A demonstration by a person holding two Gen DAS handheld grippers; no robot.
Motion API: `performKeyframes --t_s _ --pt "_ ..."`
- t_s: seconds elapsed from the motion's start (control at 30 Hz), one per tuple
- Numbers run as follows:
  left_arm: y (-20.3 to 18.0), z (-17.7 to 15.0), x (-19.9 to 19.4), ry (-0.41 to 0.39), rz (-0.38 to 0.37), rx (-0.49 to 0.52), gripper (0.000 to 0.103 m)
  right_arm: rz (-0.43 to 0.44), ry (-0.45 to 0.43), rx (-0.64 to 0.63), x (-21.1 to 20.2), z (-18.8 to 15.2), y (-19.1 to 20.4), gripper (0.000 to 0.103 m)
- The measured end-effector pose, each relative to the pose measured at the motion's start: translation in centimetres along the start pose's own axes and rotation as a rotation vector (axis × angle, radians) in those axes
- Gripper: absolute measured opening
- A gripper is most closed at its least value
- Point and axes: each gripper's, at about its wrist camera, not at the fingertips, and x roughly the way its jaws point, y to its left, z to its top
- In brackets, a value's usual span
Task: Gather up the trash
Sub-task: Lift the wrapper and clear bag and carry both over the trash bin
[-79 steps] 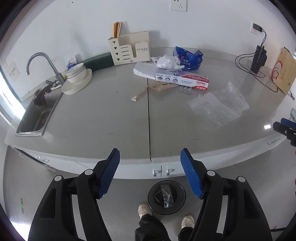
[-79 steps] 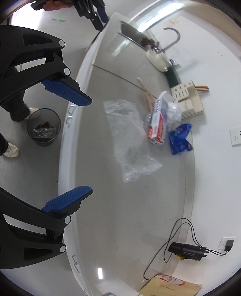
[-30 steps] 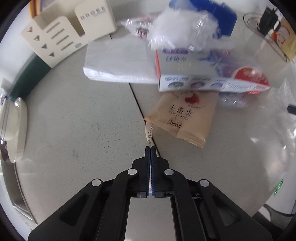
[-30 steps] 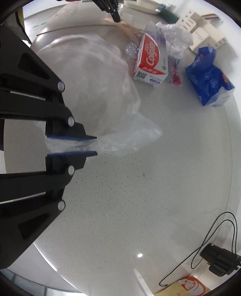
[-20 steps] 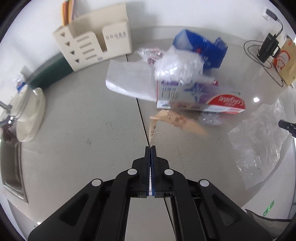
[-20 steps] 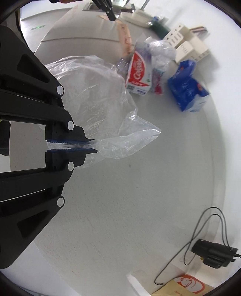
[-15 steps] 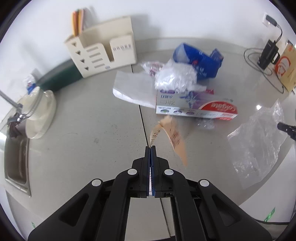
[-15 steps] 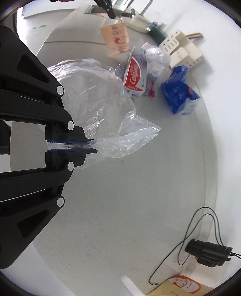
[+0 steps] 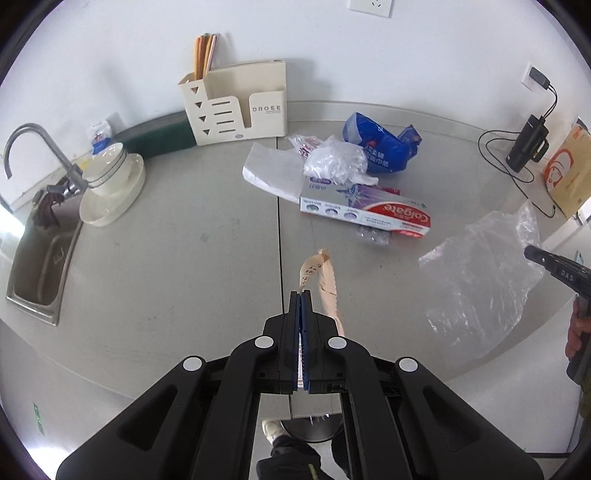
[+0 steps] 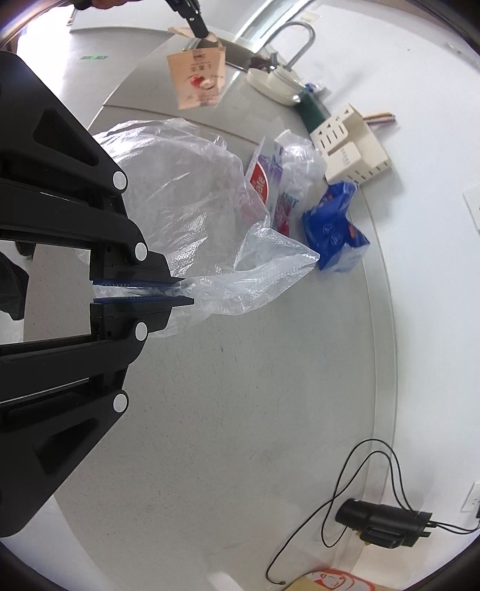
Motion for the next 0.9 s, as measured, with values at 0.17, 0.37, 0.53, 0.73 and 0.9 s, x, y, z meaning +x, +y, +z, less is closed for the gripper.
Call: performKeyframes --t_s 0.17,0.37,0.53,0.73,0.9 --pt "-0.5 -2.1 -1.3 -0.009 -0.018 0.014 0.000 -0.002 -0.008 -0.011 -1.2 -1.9 1.7 0.005" --pt "0.7 -5.4 -4.1 -0.040 -0.064 0.032 0.000 -0.024 -0.023 -0.022 -3.7 -5.6 4.8 0.005" --pt "2.5 -9.0 -6.8 -0.070 -0.133 0.052 0.000 -0.077 -0.026 -0.020 -6.6 -10.1 8.4 0.005" --pt "3.8 -14.4 -8.9 -0.057 -0.264 0.070 0.000 -0.131 0.007 -0.025 -9.0 -15.7 12.2 0.005" --pt "3.7 -19.0 -8.0 0.007 -0.303 0.076 0.000 -0.160 0.059 -0.035 -9.0 -20.1 13.7 0.004"
